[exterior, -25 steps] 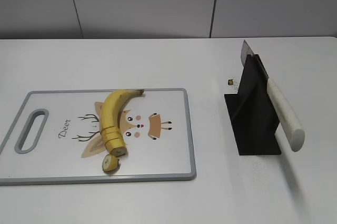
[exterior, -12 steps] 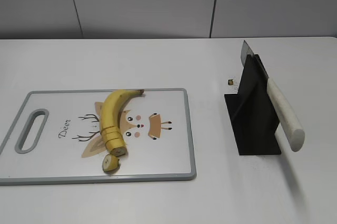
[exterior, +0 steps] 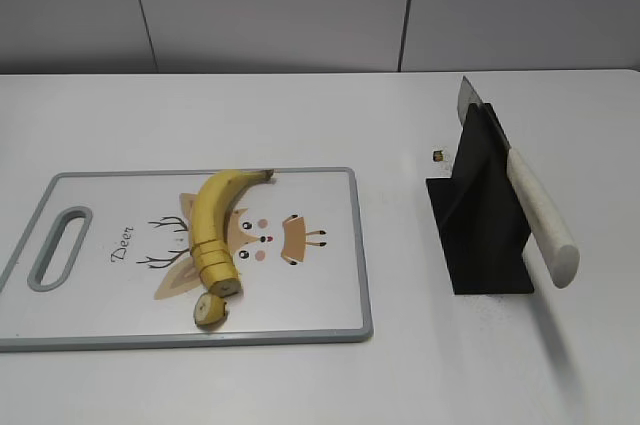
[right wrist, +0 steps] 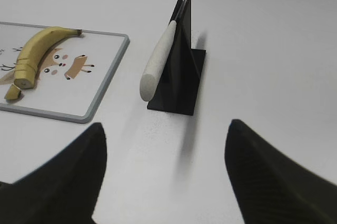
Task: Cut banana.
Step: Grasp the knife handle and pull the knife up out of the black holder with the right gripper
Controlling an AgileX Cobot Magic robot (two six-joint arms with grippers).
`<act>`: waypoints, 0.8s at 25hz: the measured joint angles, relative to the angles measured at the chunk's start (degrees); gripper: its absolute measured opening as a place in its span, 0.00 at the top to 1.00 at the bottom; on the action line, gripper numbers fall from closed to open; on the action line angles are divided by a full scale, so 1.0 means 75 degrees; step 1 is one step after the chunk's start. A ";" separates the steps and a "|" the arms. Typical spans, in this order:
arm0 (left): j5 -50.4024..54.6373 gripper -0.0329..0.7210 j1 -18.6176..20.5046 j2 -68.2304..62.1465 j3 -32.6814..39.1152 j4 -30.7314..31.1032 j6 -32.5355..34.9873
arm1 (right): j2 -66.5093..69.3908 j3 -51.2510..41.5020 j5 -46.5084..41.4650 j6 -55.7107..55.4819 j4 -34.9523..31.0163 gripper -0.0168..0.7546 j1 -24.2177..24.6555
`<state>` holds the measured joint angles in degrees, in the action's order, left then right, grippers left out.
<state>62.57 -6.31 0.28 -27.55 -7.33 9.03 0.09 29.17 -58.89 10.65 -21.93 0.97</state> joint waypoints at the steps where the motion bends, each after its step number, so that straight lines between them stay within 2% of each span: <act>1: 0.0000 0.23 0.0000 0.0000 0.0000 0.0000 0.0000 | 0.0134 0.0000 -0.0006 -0.0128 -0.0008 0.28 0.0000; 10: 0.0000 0.23 0.0000 0.0000 0.0000 0.0000 0.0000 | 0.2192 0.0406 -0.0209 -0.0303 0.0024 0.24 0.0000; 16: 0.0000 0.23 0.0000 0.0000 0.0000 0.0000 0.0000 | 0.3508 0.1032 -0.0230 -0.0213 0.0597 0.24 0.0000; 20: 0.0000 0.23 0.0000 0.0000 0.0000 0.0000 0.0000 | 0.4181 0.1318 -0.0262 -0.0229 0.0704 0.24 -0.0264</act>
<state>62.57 -6.31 0.28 -27.55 -7.33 9.03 31.45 39.06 -60.85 8.94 -16.65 -1.01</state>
